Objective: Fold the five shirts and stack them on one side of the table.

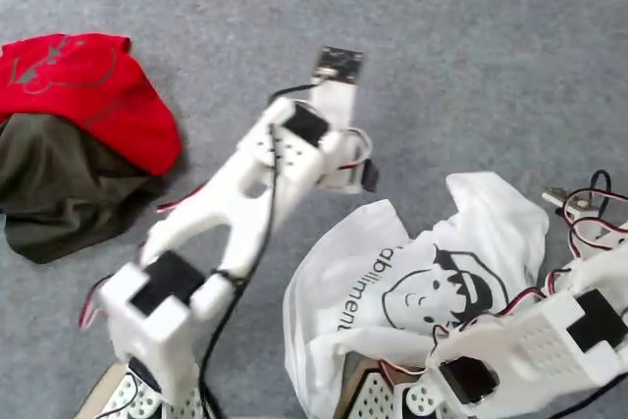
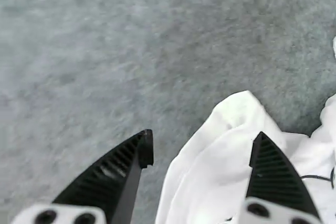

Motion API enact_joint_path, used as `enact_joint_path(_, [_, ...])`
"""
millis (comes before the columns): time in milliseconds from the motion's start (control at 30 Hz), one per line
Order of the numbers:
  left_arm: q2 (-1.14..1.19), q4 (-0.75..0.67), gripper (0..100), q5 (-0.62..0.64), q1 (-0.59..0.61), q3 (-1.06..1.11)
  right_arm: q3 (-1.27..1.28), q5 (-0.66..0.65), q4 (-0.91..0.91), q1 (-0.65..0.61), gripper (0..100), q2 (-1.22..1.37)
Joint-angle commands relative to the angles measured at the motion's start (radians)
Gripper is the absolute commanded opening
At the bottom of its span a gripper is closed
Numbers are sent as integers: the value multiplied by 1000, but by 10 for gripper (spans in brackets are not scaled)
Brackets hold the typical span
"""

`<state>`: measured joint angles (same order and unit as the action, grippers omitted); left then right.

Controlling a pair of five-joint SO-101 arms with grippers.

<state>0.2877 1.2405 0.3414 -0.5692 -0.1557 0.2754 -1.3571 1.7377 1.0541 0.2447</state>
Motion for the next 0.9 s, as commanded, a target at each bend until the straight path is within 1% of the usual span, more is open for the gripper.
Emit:
enact_joint_path(0, [100, -14, 303, 5, -33, -148, 7, -11, 8, 18, 15, -5])
enact_joint_path(67, [160, -12, 303, -31, -50, -186, 8, -11, 8, 20, 15, -5])
enact_joint_path(233, [255, 89, 302, -114, -104, -297, 8, -11, 6, 20, 15, -5])
enact_joint_path(300, [284, 95, 293, -150, -113, -321, 8, -9, 6, 20, 15, -5])
enact_joint_path(367, [318, 97, 252, -183, -113, -340, 8, -9, 6, 18, 15, -5])
enact_joint_path(467, [367, 95, 154, -224, -113, -343, 8, -9, 6, 18, 15, -5])
enact_joint_path(567, [411, 97, 45, -245, -113, -341, 8, -6, -17, 18, 15, -5])
enact_joint_path(600, [420, 98, 23, -239, -111, -341, 8, -6, -23, 18, 15, -5])
enact_joint_path(733, [422, 100, 27, -236, -93, -341, 8, -6, -28, 12, 15, -5])
enact_joint_path(867, [348, 100, 28, -230, -18, -341, 8, -6, -28, 12, 15, -5])
